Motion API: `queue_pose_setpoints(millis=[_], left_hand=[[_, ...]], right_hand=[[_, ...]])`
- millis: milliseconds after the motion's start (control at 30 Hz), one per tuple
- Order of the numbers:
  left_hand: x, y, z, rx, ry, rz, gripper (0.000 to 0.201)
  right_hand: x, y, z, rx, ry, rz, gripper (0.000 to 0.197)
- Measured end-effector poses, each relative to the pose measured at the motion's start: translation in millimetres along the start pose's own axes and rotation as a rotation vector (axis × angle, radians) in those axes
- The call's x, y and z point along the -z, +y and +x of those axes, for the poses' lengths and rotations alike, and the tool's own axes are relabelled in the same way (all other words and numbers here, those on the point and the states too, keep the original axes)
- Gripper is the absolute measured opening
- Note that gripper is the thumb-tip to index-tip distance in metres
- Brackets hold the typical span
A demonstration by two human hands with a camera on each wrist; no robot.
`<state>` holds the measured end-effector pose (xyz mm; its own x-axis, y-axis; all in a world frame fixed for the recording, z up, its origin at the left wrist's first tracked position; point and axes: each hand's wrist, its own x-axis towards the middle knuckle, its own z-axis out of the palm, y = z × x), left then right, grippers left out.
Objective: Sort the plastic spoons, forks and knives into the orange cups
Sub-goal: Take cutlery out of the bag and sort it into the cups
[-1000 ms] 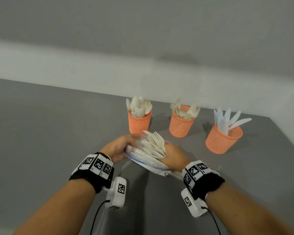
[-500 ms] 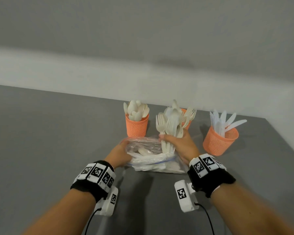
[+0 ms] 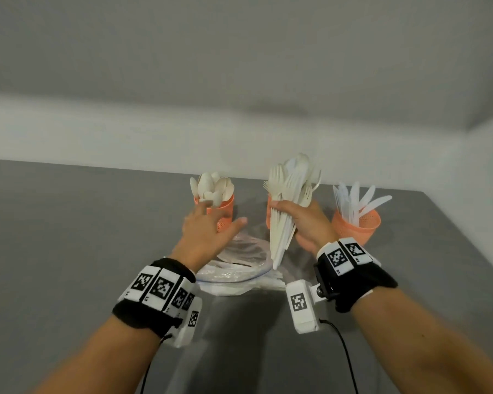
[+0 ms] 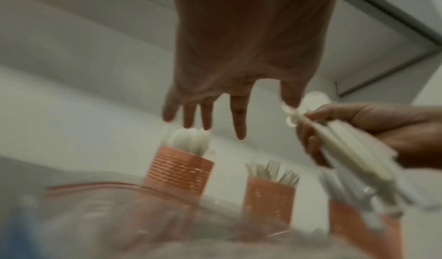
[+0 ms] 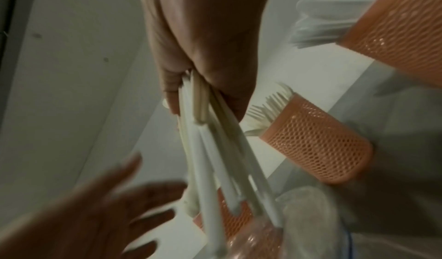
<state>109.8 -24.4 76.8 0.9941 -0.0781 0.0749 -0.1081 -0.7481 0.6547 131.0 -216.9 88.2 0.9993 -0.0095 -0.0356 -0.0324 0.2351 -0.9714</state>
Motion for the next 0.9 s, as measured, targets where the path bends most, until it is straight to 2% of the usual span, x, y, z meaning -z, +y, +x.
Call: queue_pose_setpoints(millis=[67,133,233,267,333,367,500,533,667,700,733,800,833,900], left_hand=[[-5,22,-1,-0.027,-0.200,-0.350,0.070],[-15,37,0,-0.001,-0.327,-0.661,0.058],[-24,40,7,0.114,-0.263,-1.075,0.023],[-24,39,8,0.141,-0.231,-1.128,0.019],[-23,36,11,0.182,-0.190,-1.204,0.026],[-23,34,14,0.205,-0.184,-1.240,0.027],[-18,29,20,0.278,-0.199,-1.404,0.009],[-17,27,21,0.266,-0.209,-1.421,0.008],[-21,24,18,0.211,-0.316,-1.400,0.009],[-20,24,18,0.221,-0.332,-1.395,0.009],[-20,24,19,0.239,-0.328,-1.393,0.012],[-19,22,24,0.306,-0.272,-1.476,0.012],[-17,20,27,0.344,-0.218,-1.547,0.007],[-17,13,32,0.384,-0.110,-1.640,0.024]], right_hand=[[-10,3,-3,-0.009,-0.026,-0.042,0.043],[-23,7,-7,-0.014,-0.143,-0.145,0.045],[-37,5,-14,-0.014,-0.357,-0.518,0.039],[-39,5,-14,-0.045,-0.419,-0.581,0.045],[-40,6,-14,-0.120,-0.519,-0.606,0.069],[-40,7,-16,-0.145,-0.550,-0.613,0.070],[-39,8,-23,-0.197,-0.585,-0.495,0.021],[-39,7,-24,-0.216,-0.593,-0.450,0.017],[-40,1,-22,-0.282,-0.591,-0.373,0.026],[-39,0,-22,-0.292,-0.591,-0.362,0.022],[-38,0,-22,-0.309,-0.579,-0.347,0.017],[-36,3,-21,-0.307,-0.492,-0.348,0.027],[-35,6,-18,-0.226,-0.400,-0.458,0.033],[-30,11,-15,0.068,-0.134,-0.709,0.033]])
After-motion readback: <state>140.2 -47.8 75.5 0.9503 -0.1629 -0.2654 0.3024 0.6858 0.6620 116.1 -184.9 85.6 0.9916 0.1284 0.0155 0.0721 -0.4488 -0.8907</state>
